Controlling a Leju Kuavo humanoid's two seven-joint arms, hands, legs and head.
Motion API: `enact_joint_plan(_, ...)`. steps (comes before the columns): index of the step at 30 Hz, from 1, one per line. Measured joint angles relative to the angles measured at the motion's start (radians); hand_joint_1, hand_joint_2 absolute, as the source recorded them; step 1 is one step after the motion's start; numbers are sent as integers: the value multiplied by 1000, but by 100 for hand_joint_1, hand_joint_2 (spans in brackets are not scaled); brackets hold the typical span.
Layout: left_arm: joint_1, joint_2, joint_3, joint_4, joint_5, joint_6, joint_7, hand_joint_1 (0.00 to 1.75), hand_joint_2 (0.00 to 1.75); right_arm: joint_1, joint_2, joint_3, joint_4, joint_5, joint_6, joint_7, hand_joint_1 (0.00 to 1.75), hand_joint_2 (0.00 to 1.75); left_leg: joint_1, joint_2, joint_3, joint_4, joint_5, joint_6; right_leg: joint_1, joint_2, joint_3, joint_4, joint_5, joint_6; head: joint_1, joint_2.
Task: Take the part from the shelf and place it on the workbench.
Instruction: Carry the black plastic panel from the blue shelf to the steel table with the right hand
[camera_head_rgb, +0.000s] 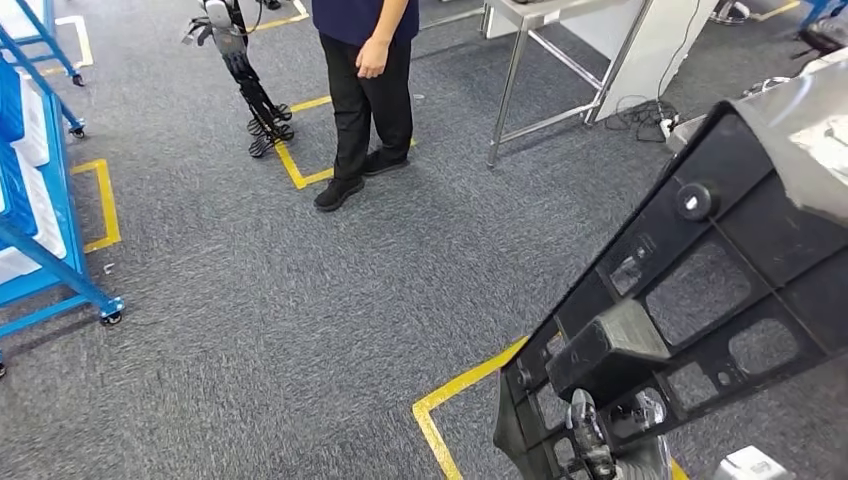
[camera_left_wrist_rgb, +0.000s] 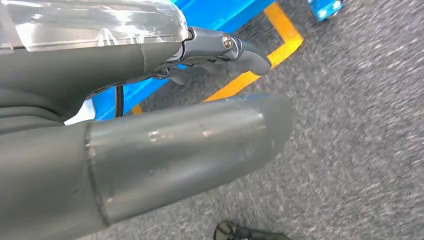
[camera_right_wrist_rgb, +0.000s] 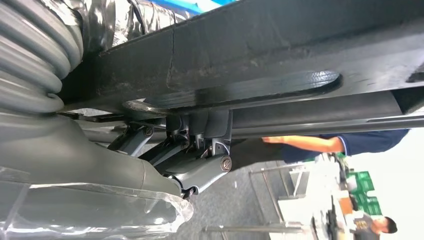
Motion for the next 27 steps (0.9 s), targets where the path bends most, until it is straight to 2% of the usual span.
enact_joint_plan(1,1,1,0,0,0,0,0,0,0,-1,-1,0,0,0,-1,1,175,175,-2,12,1,-2,0,3,0,-29,-27,56,-30,4,2,0)
enact_joint_plan(2,3,1,0,0,0,0,0,0,0,-2,-1,0,0,0,-2,2,175,175,-3,25,2,-2,-1,4,-2,-45,-59,118,-59,7,3,0)
enact_joint_plan(3,4,1,0,0,0,0,0,0,0,-2,-2,0,0,0,-3,3,175,175,-4,38,3,-2,-3,4,-5,-52,-84,167,-75,10,3,0)
enact_joint_plan(4,4,2,1,0,0,0,0,0,0,-2,-2,0,0,0,-4,4,175,175,-5,51,4,-2,-6,4,-6,-56,-95,188,-74,11,3,0)
enact_joint_plan(5,3,2,1,0,0,0,1,0,0,-1,-3,0,0,0,-4,5,175,175,-5,64,7,-2,-9,3,-7,-59,-87,172,-53,10,3,0)
enact_joint_plan(6,2,2,1,0,0,0,1,0,0,-1,-4,0,0,0,-5,6,175,175,-5,75,12,-2,-12,2,-7,-66,-59,118,-19,8,3,0)
enact_joint_plan(8,1,1,1,0,0,-1,1,0,0,-2,-6,0,0,0,-5,7,175,175,-7,96,24,-2,-20,-3,2,-103,11,-16,36,-4,3,0)
enact_joint_plan(9,1,1,1,0,0,-1,1,0,0,-2,-6,0,0,0,-6,8,175,175,-9,105,28,-3,-24,-7,7,-118,33,-59,48,-10,3,0)
enact_joint_plan(10,0,1,1,0,1,-1,1,0,0,-2,-6,0,0,0,-6,8,175,175,-10,115,31,-4,-26,-12,13,-125,41,-77,47,-16,3,0)
enact_joint_plan(12,-3,1,1,0,1,-2,2,0,0,0,-6,0,-1,0,-8,8,175,175,-12,134,39,-10,-30,-22,16,-106,40,-83,48,-25,2,0)
enact_joint_plan(13,-5,1,1,0,1,-2,2,0,0,2,-7,0,-1,1,-9,9,175,175,-12,128,42,-7,-35,-27,13,-96,43,-90,50,-29,2,0)
enact_joint_plan(15,-8,2,2,0,2,-3,2,0,0,2,-7,0,-1,1,-12,10,175,175,-10,81,23,42,-69,-35,4,-76,51,-105,57,-40,2,0)
enact_joint_plan(16,-7,2,2,0,3,-3,2,0,0,1,-7,0,-1,2,-14,10,175,175,-8,49,-5,100,-99,-37,2,-67,54,-108,58,-44,2,0)
enact_joint_plan(17,-6,2,2,0,3,-4,2,0,0,0,-7,1,-1,2,-14,11,175,175,-8,30,-42,171,-130,-39,1,-56,54,-108,58,-47,2,0)
enact_joint_plan(18,-3,2,2,0,3,-4,2,0,0,-1,-7,1,-1,2,-15,11,175,175,-8,23,-77,235,-151,-41,1,-43,55,-107,58,-48,2,0)
enact_joint_plan(19,-1,2,2,0,3,-5,3,0,0,-1,-7,1,-1,2,-15,12,175,175,-8,20,-102,274,-153,-42,1,-28,56,-106,56,-49,2,0)
enact_joint_plan(20,0,2,3,0,3,-5,3,0,0,-1,-7,1,0,2,-15,12,175,175,-7,19,-109,274,-133,-42,1,-13,57,-103,55,-48,2,0)
enact_joint_plan(21,1,3,3,0,3,-5,3,0,0,-1,-7,1,0,2,-15,13,175,175,-7,15,-98,233,-96,-42,0,3,58,-99,52,-46,2,0)
enact_joint_plan(22,1,4,4,0,3,-5,3,0,0,-1,-7,1,0,2,-15,13,175,175,-5,1,-74,167,-52,-41,-1,17,58,-94,48,-42,2,0)
enact_joint_plan(23,1,5,4,0,3,-5,3,0,0,-1,-7,1,0,2,-15,13,175,175,-4,-21,-50,103,-22,-39,-1,30,57,-86,44,-37,2,0)
enact_joint_plan(24,1,6,4,0,3,-5,3,0,0,-2,-7,1,0,2,-16,13,175,175,-2,-40,-31,56,-5,-35,-1,42,53,-79,40,-32,2,0)
enact_joint_plan(25,1,6,4,0,3,-5,3,0,0,-3,-7,1,0,2,-16,13,175,175,-2,-54,-20,30,-2,-31,-2,53,48,-74,38,-26,2,0)
enact_joint_plan(26,0,7,5,0,3,-5,3,0,0,-3,-7,1,0,2,-16,14,175,175,-4,-56,-17,25,-7,-26,-3,64,44,-73,39,-20,2,0)
enact_joint_plan(27,0,6,5,0,3,-6,3,0,0,-2,-7,1,0,2,-16,14,175,175,-4,-47,-15,21,-7,-19,-5,76,40,-75,41,-13,2,0)
